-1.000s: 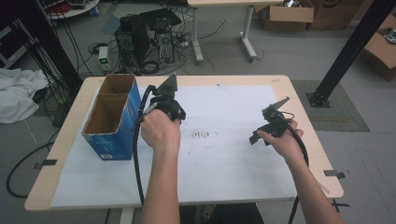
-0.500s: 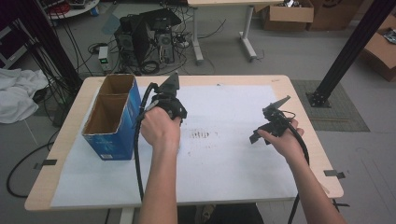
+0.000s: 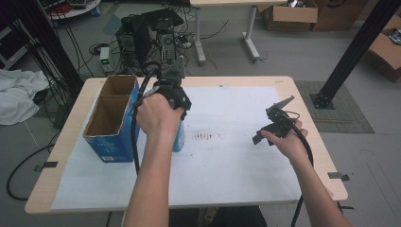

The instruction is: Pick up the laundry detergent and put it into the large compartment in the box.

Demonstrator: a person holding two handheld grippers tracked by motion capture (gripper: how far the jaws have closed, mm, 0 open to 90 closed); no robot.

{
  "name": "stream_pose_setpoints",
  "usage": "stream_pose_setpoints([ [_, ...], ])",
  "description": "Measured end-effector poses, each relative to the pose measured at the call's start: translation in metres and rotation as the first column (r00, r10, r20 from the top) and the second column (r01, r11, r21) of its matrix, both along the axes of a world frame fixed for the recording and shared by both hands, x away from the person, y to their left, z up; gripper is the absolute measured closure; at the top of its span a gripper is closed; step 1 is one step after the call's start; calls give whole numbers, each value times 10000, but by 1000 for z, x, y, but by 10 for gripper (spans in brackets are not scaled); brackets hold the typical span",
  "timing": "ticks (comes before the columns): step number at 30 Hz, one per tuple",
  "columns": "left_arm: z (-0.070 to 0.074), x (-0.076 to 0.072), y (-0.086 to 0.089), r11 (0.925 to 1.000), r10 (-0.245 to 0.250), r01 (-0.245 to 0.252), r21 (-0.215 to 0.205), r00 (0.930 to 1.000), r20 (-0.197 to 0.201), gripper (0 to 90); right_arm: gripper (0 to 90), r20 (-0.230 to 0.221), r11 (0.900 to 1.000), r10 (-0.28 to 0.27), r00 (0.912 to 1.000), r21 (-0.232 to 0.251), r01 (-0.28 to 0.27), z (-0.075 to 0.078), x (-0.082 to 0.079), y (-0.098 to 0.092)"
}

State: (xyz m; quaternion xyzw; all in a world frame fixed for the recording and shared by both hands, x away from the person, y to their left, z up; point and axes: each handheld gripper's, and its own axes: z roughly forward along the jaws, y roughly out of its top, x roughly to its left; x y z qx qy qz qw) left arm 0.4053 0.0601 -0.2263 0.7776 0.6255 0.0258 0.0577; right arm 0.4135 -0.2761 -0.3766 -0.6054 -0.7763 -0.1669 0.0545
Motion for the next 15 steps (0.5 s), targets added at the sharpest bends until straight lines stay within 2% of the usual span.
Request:
stream_pose_setpoints([
  [8, 43, -6, 15, 9997, -132, 138, -215, 9995, 291, 378, 169, 130, 9998, 183, 9997, -22, -183, 3, 0, 1],
  [12, 69, -10, 30, 9991, -74, 93, -411, 9989, 468, 378, 169, 156, 9999, 41, 9999, 97, -43, 6, 1, 3],
  [15, 90, -14, 44, 9985, 71, -37, -538, 9979, 638, 378, 169, 182, 9998, 207, 9996, 12, -208, 7, 1, 3],
])
